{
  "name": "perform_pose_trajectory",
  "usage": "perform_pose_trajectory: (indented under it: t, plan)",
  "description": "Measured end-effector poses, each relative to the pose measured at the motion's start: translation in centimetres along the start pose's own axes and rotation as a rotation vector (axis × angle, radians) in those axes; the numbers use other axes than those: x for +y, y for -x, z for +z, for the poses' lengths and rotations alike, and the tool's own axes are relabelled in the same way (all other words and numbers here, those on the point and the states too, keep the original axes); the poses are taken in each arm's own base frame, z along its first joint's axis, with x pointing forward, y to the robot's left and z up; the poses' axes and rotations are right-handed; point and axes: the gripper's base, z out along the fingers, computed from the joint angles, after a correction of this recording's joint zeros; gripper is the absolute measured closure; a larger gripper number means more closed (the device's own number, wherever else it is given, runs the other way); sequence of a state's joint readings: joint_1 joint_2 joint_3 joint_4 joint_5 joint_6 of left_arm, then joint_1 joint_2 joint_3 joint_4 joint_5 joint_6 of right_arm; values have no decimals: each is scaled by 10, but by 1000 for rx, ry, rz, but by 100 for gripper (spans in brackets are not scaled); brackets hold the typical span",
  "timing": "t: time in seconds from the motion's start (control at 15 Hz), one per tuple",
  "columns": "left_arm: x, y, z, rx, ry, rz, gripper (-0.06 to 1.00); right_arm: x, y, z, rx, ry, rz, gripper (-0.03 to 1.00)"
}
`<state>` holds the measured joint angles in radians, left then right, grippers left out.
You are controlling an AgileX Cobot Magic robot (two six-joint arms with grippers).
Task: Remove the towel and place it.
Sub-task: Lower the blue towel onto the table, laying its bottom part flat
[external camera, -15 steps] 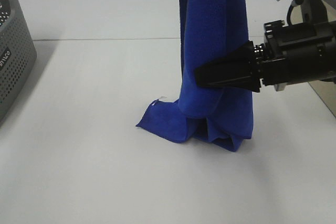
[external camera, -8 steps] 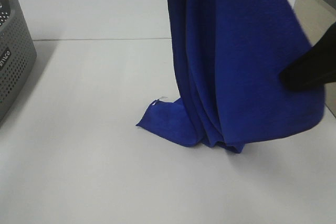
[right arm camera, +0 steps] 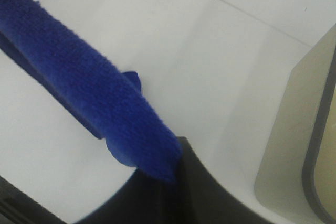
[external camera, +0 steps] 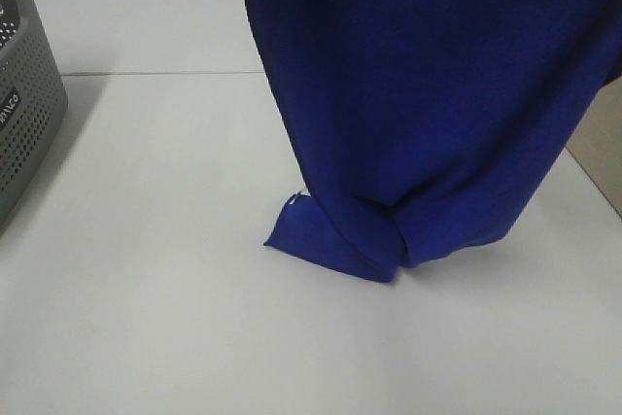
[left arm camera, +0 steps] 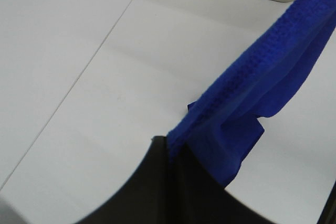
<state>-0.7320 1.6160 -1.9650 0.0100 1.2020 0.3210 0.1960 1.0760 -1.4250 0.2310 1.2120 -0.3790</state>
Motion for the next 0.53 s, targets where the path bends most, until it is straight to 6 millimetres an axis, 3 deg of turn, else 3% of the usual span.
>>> perform_pose_trajectory:
  t: [0.27,0.53]
  plan:
    - [-1,-3,-54,-99,23,-128,94,17,1,-24,-109,95,11,97]
    - [-17,-8,-109,-242,-114,-258,94,41,-20,-71,-264,109,-22,97]
